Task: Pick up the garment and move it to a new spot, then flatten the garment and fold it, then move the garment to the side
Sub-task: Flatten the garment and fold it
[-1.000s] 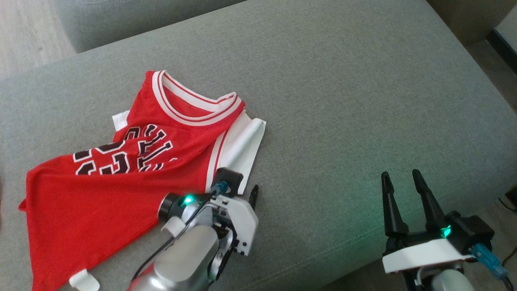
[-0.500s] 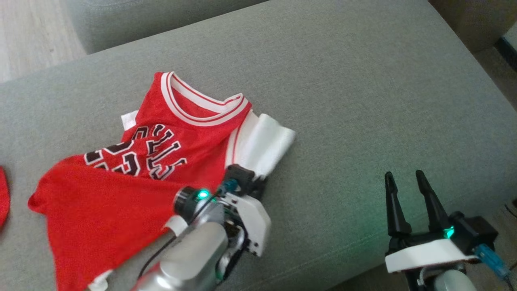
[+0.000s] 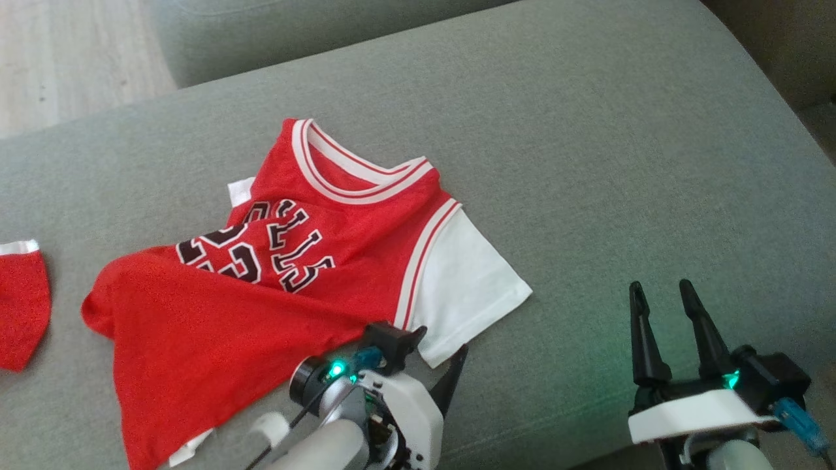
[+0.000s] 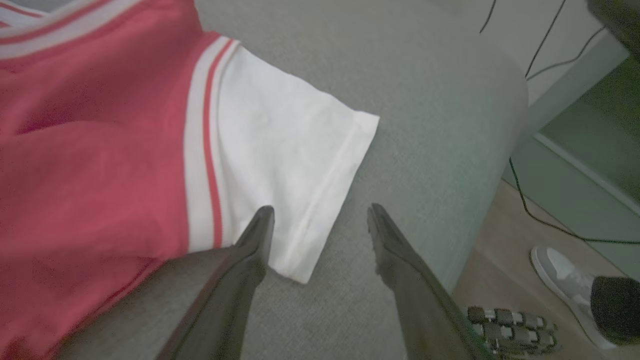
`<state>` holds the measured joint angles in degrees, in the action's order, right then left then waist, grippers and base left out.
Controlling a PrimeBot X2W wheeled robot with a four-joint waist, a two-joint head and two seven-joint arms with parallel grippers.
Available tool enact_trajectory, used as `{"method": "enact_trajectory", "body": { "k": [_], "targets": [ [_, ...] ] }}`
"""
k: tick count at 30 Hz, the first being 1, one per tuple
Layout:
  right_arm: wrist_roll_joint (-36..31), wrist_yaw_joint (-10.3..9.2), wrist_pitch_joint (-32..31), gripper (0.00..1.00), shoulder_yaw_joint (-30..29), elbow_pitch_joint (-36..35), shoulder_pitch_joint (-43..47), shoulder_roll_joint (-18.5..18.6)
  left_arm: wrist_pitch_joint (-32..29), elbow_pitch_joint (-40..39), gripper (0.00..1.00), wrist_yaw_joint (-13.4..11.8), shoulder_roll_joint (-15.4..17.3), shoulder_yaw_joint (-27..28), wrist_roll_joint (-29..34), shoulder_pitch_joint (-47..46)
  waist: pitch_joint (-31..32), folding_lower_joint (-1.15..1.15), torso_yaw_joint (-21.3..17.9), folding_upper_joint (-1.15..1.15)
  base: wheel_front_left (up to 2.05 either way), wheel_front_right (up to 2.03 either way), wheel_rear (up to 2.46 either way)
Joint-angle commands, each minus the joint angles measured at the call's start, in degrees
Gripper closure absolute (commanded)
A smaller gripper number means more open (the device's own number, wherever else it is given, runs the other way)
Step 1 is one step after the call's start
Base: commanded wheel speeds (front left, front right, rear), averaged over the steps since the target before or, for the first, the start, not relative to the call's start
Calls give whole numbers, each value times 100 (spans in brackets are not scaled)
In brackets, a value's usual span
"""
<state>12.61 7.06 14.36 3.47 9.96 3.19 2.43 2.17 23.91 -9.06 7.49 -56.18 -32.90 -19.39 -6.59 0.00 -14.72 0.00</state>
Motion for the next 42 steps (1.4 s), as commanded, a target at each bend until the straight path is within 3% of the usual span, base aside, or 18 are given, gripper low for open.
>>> {"method": "enact_trajectory", "body": {
  "k": [1, 11, 20, 27, 42],
  "targets": [
    [22, 43, 63, 0, 103, -162, 2, 44, 157, -317, 0, -114, 55, 283, -26, -29, 59, 0, 68, 0, 0, 0, 0],
    [-112, 43, 63, 0, -253, -271, 208, 44, 1124, -1480, 0, -1346, 665, 1166, 92, 986, 383, 0, 598, 0, 0, 0, 0],
    [-429, 43, 63, 0, -711, -338, 403, 44, 1278, -2051, 0, -1680, 961, 2025, 307, 1816, 647, 0, 1247, 0, 0, 0, 0],
    [-558, 43, 63, 0, -943, -295, 486, 44, 1281, -2294, 0, -1463, 979, 2971, 714, 2562, 787, 0, 1653, 0, 0, 0, 0],
    [-658, 43, 63, 0, -908, 6, 539, 44, 1282, -2143, 0, -399, 312, 4294, 1553, 3195, 958, 0, 1830, 0, 0, 0, 0]
  ]
}}
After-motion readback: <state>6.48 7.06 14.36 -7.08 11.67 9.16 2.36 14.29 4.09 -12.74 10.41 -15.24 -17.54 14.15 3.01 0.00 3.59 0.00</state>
